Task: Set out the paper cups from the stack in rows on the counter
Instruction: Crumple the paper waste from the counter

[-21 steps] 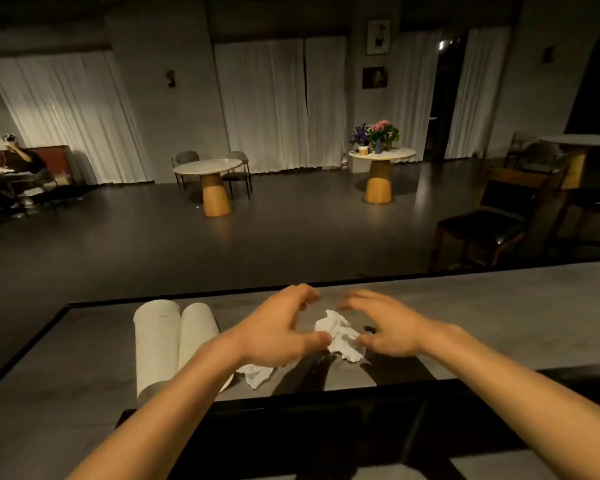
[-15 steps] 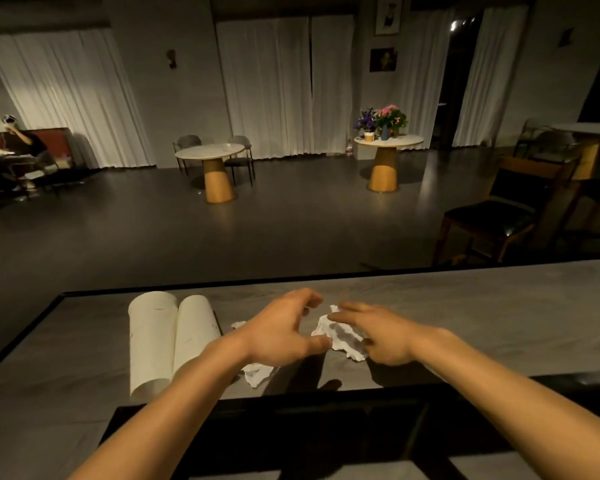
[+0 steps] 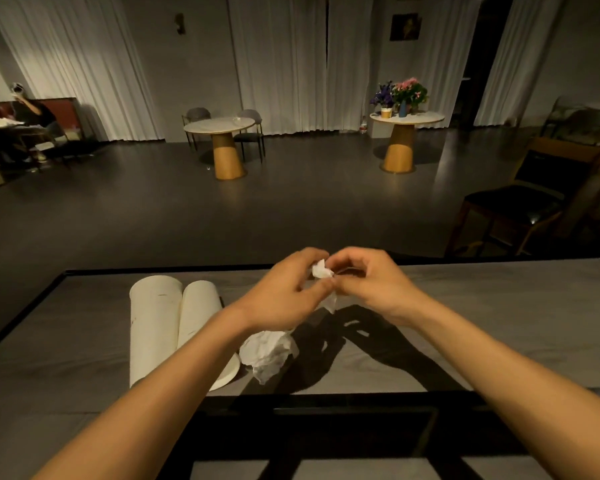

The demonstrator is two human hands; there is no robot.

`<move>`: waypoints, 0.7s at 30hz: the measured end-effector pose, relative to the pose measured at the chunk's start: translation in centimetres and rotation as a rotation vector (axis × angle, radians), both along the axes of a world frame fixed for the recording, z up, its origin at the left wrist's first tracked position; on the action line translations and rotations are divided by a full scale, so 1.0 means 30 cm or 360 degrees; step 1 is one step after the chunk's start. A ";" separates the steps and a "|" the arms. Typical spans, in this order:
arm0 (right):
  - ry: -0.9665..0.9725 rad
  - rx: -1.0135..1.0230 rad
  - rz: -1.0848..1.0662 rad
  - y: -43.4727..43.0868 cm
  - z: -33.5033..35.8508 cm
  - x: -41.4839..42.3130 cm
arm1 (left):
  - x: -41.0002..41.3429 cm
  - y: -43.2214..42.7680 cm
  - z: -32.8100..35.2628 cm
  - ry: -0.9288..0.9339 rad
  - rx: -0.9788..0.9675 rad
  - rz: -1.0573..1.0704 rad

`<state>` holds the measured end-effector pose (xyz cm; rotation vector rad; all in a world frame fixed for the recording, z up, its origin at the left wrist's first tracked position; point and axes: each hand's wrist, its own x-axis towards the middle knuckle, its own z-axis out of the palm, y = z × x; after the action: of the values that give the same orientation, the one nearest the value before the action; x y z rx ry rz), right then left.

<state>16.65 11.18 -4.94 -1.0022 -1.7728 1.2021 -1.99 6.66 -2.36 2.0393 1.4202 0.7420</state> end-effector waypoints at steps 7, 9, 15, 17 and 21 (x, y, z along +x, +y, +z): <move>-0.0092 -0.0026 -0.0091 0.051 -0.056 -0.118 | -0.131 0.040 0.005 0.0116 0.0181 0.0162; -0.0467 0.0113 0.0018 0.069 -0.110 -0.147 | -0.158 0.038 0.007 0.0095 0.0112 0.0141; -0.1140 0.0514 0.0358 0.097 -0.228 -0.223 | -0.204 0.041 -0.021 0.0047 -0.0057 0.0215; -0.1299 0.0596 0.0305 0.096 -0.218 -0.233 | -0.210 0.037 -0.019 -0.0012 -0.0097 0.0249; -0.0935 0.0660 0.0055 0.079 -0.135 -0.242 | -0.214 0.033 -0.015 0.0044 -0.0054 0.0305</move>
<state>9.39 13.56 -9.00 -1.1404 -2.3712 0.5328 -8.40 7.64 -2.82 1.9127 1.6498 0.7648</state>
